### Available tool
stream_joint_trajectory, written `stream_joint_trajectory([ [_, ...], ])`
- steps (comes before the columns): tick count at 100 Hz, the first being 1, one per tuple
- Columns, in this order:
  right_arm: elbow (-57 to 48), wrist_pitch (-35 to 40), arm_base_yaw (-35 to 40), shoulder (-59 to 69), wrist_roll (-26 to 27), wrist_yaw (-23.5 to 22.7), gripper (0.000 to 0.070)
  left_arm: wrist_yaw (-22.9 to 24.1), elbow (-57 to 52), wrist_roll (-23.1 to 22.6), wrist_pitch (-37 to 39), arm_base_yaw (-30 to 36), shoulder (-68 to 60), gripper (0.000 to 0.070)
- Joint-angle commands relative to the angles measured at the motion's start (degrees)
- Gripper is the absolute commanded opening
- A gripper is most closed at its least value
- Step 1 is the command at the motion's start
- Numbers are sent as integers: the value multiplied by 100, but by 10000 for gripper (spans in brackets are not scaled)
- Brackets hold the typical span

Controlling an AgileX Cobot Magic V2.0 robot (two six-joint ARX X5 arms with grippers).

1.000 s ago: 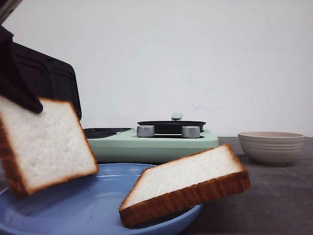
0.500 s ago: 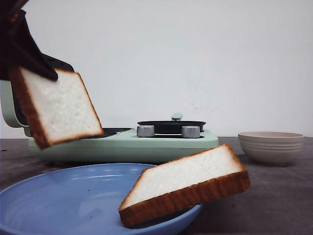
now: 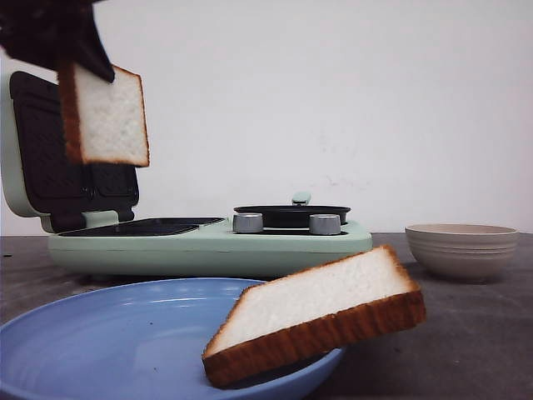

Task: Make breakfast with bread and shrimp
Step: 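Grasp the bread slice edge with the left gripper and lift it, then carry the bread to the sandwich press plate and release it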

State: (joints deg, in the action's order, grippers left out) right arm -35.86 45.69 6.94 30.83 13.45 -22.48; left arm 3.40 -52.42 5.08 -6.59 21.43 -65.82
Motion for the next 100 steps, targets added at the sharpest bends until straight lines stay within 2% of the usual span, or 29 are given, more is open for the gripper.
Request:
stream_joint_trajectory([
  [1, -85, -22, 4, 13, -96, -15, 4, 103, -455, -699, 61, -22, -417, 3],
  [24, -85, -20, 4, 13, -131, -13, 4, 345, -1851, -1499, 61, -125, -1864, 3],
  [43, -85, -22, 4, 13, -249, -2, 4, 874, -2739, -2041, 138, -122, -2970, 3],
  [50, -85, -22, 4, 13, -262, 0, 4, 907, -2962, -2210, 181, -120, -3314, 3],
  [64, -85, -17, 4, 13, -260, -2, 4, 1034, -3252, -2463, 205, -114, -3832, 3],
  [78, -85, -17, 4, 13, -284, -2, 3, 1189, -3279, -2988, 433, -66, -4159, 3],
  [100, -85, -11, 4, 13, -302, -2, 4, 1235, -3279, -3211, 623, -35, -4413, 3],
])
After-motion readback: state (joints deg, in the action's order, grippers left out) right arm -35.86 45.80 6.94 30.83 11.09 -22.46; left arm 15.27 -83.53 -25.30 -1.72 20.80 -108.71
